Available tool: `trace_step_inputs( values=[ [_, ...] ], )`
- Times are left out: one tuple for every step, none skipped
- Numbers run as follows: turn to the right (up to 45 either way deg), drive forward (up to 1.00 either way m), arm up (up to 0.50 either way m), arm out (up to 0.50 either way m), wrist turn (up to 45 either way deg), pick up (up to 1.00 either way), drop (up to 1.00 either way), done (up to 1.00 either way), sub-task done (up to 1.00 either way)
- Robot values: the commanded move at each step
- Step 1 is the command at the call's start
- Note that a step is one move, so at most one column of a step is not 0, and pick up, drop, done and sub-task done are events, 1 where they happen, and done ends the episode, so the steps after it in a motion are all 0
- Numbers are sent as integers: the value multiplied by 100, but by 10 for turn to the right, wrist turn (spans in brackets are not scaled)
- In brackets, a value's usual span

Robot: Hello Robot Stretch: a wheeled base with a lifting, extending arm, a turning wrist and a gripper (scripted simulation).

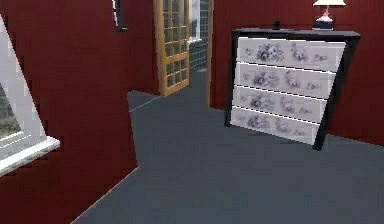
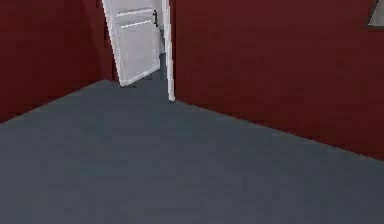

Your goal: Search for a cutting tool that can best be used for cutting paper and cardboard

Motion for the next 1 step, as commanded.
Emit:
trace_step_inputs(
  values=[
    [0,100,0,0,0,0,0,0,0]
  ],
)
